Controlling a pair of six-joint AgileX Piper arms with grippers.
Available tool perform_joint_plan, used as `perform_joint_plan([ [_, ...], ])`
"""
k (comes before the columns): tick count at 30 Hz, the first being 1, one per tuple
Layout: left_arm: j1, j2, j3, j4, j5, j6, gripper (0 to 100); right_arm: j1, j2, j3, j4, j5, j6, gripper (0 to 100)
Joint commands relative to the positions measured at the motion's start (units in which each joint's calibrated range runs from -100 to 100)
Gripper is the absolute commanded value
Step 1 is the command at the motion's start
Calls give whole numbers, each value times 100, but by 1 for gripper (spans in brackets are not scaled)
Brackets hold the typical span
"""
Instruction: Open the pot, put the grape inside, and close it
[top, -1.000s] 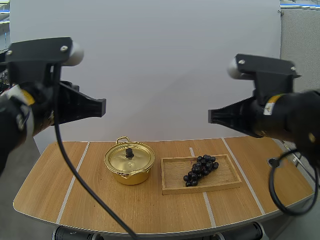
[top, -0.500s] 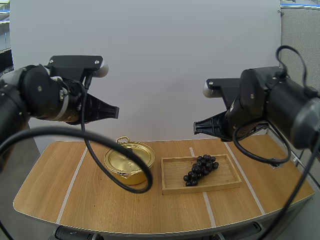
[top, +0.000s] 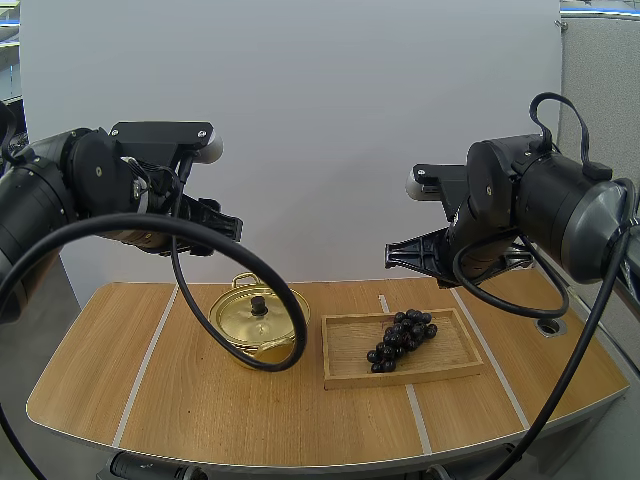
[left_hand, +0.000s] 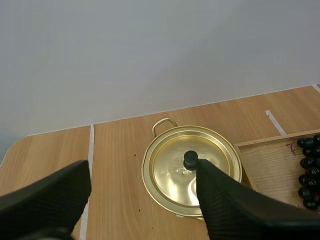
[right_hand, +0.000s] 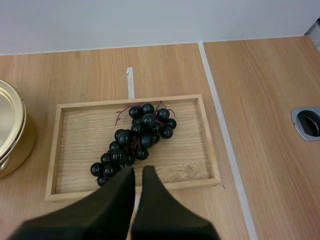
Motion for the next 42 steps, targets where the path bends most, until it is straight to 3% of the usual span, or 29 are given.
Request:
perform_joint_plan([
  [1,0,15,-33,40,11,69,100,-26,-10,-46,-108,-303,48,42],
  [2,0,15,-33,40,30,69,100,-26,-10,-46,-156,-375,48,47],
  [3,0,15,-33,40,150,69,100,-26,-10,-46,-304,-560,48,62],
  [6,0,15,-33,40,196,69,100,-26,-10,-46,-397,-602,48,88],
  [8,0,15,-33,40,45,69,100,-26,-10,-46,-397,-622,48,100],
  [33,0,15,-33,40,-279,80,100,-26,-10,-46,-252,-473,319,100],
  [42,0,361,-33,-592,75,1738,100,-26,-10,-46,-263,-492,310,100],
])
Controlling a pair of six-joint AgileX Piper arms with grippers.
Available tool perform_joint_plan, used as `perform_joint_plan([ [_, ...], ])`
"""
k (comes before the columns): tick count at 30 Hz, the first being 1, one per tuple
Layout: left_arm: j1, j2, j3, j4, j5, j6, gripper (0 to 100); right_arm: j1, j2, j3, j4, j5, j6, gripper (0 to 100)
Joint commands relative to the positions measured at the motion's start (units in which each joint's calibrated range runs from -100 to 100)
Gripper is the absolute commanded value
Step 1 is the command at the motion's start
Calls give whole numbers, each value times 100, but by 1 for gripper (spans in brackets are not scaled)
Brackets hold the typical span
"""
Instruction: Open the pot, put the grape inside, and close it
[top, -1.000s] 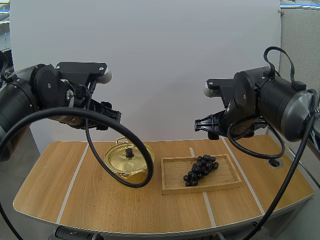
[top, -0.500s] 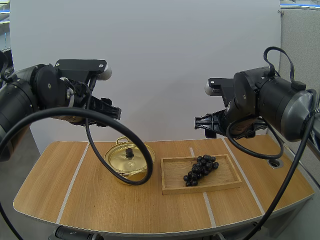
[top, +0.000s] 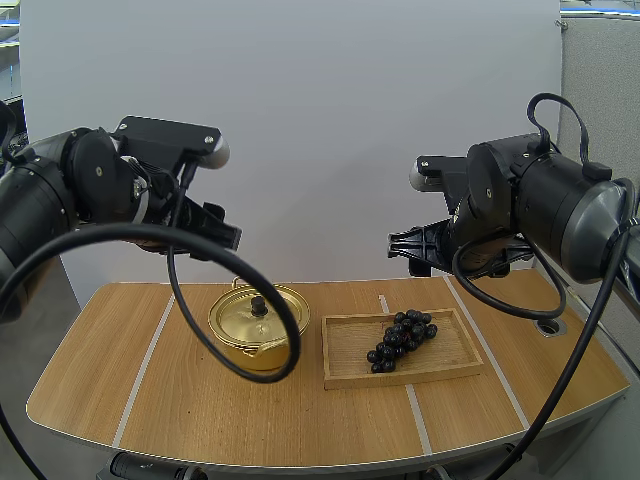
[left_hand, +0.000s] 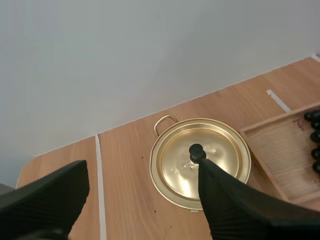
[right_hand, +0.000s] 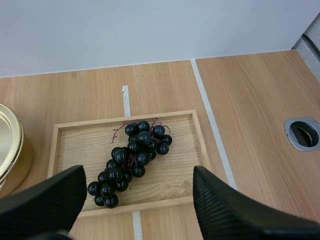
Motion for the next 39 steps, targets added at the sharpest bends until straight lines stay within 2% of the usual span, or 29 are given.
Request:
perform_joint_plan([
  [1,0,447,-33,-780,226,1301,100,-26,-10,-46,17,52,9,100],
  [8,0,1370,-33,-1580,283,2405,100,-26,-10,-46,17,34,9,100],
  [18,-22,3039,-1025,-1578,363,2613,100,-26,-10,-46,154,37,9,100],
  [28,-22,4534,-2277,-1376,1088,2766,100,-26,-10,-46,154,37,9,100],
  [30,-67,4751,-2371,-1062,1124,2777,100,-26,-10,-46,154,37,9,100],
  [33,-211,4992,-2382,-687,1156,2777,100,-26,-10,-46,154,37,9,100],
  [36,-317,5177,-2398,-583,1138,2777,100,-26,-10,-46,154,37,9,100],
  [39,-332,5369,-2472,-583,1138,2777,100,-26,-10,-46,154,37,9,100],
])
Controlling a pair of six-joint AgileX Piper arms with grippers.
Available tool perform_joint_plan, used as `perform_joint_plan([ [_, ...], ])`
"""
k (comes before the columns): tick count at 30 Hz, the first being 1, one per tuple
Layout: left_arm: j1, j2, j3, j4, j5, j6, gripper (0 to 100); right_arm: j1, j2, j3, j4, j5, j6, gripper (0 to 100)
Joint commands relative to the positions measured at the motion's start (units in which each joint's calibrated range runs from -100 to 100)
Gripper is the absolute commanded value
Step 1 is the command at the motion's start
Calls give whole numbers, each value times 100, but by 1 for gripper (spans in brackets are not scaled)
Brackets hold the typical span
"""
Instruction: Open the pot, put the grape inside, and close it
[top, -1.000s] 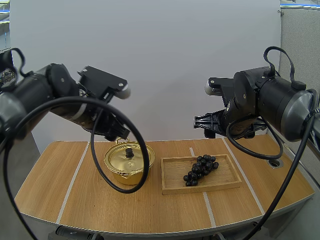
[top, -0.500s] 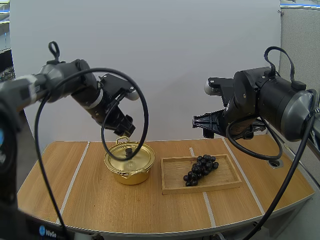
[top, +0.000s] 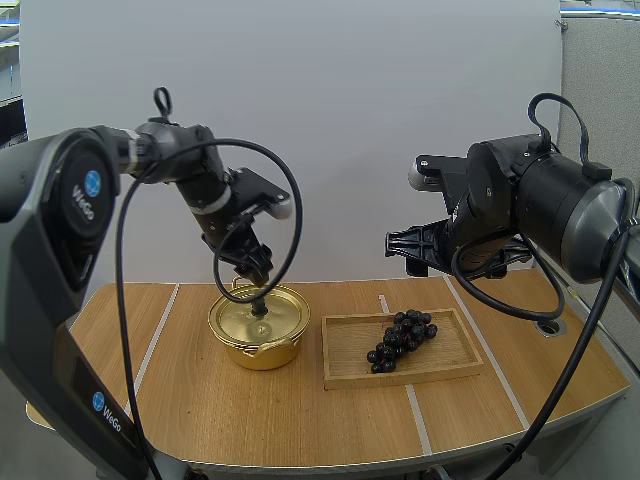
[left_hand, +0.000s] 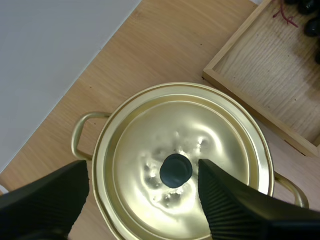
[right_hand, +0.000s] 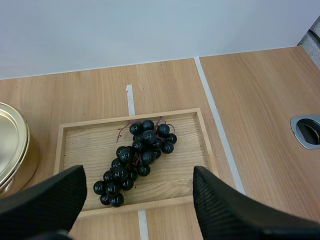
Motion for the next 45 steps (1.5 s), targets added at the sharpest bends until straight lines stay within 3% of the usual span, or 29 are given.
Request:
perform_joint_plan([
  [1,-80,299,-143,95,80,21,100,-26,-10,-46,22,37,9,100],
  [31,-80,1289,-168,95,472,40,100,-26,-10,-46,20,-23,9,100],
  [32,-80,1289,-168,95,473,40,84,-26,-10,-46,20,-23,9,100],
  [35,-80,1289,-168,95,564,40,16,-26,-10,-46,20,-23,9,100],
  [36,-80,1289,-168,95,586,40,0,-26,-10,-46,20,-23,9,100],
  [45,-80,724,-369,95,921,-108,0,-26,-10,-46,20,-23,9,100],
])
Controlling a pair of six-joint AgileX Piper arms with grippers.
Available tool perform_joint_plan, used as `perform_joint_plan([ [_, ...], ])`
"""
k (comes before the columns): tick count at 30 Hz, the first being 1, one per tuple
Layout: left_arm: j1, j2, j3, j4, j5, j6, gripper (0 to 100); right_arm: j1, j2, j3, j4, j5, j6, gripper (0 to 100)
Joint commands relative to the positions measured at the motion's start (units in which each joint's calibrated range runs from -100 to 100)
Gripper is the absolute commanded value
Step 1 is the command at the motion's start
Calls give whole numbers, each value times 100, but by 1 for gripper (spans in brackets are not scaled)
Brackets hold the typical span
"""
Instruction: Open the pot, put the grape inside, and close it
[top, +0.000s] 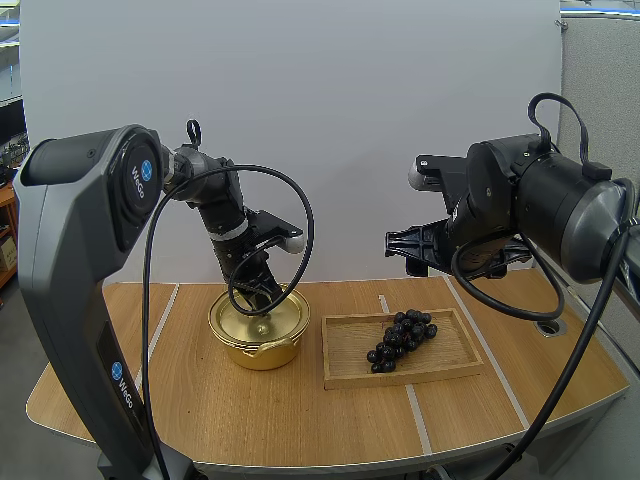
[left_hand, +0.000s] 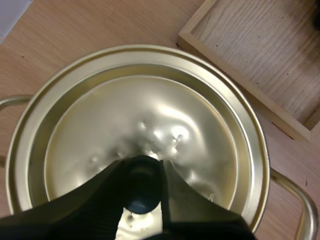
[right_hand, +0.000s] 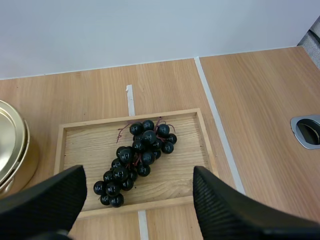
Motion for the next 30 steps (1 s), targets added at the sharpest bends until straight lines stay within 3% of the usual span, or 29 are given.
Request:
perform_joint_plan([
  [1,-8,-597,-262,151,322,-185,0,-26,-10,-46,20,-23,9,100],
  [11,-8,-2261,-1605,187,363,-592,0,-26,-10,-46,20,-23,9,100],
  [20,-8,-2939,-3143,585,-124,-1294,0,-26,-10,-46,20,-63,9,100],
  [21,-8,-3058,-3916,661,-141,-1511,0,-26,-10,-46,20,-63,9,100],
  [30,-8,-3131,-6190,673,-258,-1995,0,-26,-10,-46,20,-82,9,100],
])
